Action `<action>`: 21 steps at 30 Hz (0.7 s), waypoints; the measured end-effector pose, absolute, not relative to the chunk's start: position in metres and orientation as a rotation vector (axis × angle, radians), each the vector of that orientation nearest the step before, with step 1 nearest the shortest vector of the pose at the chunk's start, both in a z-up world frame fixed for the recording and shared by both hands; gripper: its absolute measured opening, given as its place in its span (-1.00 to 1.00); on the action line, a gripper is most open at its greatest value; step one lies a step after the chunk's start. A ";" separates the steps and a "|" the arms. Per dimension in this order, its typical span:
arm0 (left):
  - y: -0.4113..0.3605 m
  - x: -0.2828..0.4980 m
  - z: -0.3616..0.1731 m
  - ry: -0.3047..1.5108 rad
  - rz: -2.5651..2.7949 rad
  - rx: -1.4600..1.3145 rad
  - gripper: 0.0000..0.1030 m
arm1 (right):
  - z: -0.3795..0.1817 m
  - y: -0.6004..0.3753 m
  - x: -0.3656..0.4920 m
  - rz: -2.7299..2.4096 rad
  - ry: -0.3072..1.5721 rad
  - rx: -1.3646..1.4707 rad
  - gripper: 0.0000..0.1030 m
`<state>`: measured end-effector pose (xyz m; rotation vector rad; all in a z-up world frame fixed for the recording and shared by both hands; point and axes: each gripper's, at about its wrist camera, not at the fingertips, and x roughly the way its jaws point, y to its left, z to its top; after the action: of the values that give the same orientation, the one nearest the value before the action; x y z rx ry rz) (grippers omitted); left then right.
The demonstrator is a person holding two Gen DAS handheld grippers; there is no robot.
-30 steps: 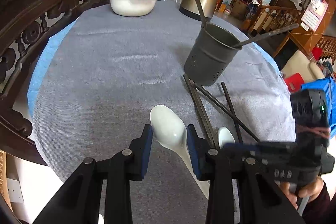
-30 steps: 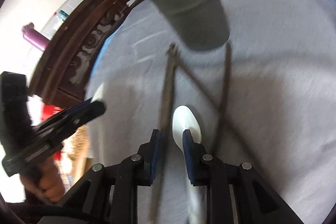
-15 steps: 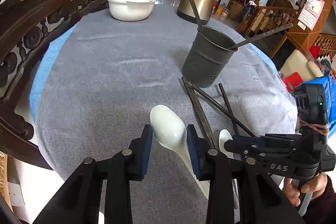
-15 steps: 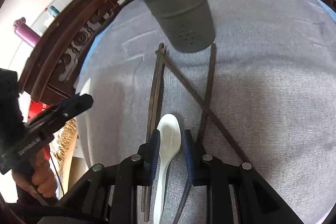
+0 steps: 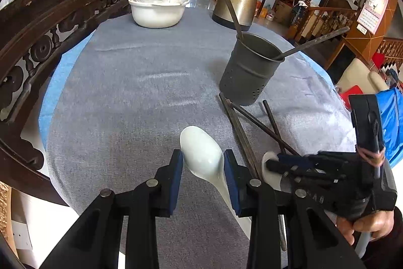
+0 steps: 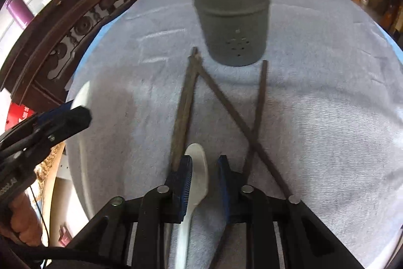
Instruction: Organize utensils
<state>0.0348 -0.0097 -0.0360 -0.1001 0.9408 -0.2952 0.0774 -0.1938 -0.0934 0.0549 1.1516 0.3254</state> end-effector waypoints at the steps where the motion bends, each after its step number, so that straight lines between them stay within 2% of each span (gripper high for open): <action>1: -0.009 0.035 -0.036 0.943 -0.295 -0.104 -0.33 | -0.093 -0.198 0.078 0.292 1.143 0.054 -0.58; 7: -0.012 0.035 -0.038 0.949 -0.303 -0.105 -0.33 | -0.091 -0.227 0.081 0.232 1.134 0.137 -0.56; 8: -0.012 0.035 -0.038 0.947 -0.304 -0.102 -0.33 | -0.090 -0.232 0.081 0.238 1.134 0.164 -0.48; 12: -0.013 0.034 -0.037 0.945 -0.305 -0.098 -0.33 | -0.093 -0.241 0.084 0.324 1.190 0.330 -0.48; 21: -0.015 0.032 -0.034 0.932 -0.312 -0.087 -0.32 | -0.090 -0.224 0.089 0.253 1.244 0.276 -0.47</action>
<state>0.0324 -0.0153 -0.0342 -0.0867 0.9315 -0.3118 0.0890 -0.2244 -0.0902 0.2763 1.2440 0.2535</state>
